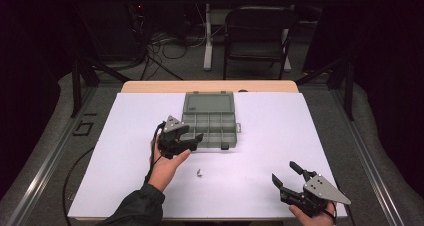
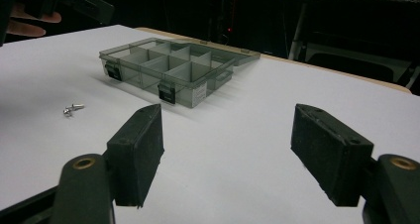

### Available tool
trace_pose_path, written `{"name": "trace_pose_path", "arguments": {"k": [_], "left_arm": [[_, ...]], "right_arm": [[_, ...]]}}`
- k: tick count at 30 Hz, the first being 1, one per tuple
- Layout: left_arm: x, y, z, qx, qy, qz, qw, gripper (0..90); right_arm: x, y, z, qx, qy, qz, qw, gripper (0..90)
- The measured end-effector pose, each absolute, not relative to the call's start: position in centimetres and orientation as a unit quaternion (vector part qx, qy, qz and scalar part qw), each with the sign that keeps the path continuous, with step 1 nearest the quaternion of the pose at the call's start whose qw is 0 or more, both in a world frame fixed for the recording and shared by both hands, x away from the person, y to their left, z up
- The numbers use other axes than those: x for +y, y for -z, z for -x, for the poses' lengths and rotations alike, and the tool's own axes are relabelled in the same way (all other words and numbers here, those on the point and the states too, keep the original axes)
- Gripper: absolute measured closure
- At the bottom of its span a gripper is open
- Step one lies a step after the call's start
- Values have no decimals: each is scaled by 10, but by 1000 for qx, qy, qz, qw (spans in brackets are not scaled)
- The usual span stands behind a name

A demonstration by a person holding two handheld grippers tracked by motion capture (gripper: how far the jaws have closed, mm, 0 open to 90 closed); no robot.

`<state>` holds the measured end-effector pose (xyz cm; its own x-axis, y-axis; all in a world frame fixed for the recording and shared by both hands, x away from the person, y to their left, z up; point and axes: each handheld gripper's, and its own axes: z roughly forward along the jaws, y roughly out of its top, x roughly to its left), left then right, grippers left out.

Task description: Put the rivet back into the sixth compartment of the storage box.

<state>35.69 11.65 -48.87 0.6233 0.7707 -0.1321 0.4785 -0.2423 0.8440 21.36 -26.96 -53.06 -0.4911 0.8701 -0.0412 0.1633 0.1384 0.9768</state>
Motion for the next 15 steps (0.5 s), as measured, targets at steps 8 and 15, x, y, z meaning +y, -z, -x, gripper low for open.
{"name": "trace_pose_path", "arguments": {"k": [8, 15], "left_arm": [[128, 490, -341, 396, -137, -772, 479, 347], [139, 492, -327, 391, -134, -769, 488, 333]], "right_arm": [[-270, 530, -213, 680, -531, -382, 330, 284], [-270, 530, -213, 683, -529, -381, 331, 284]]}}
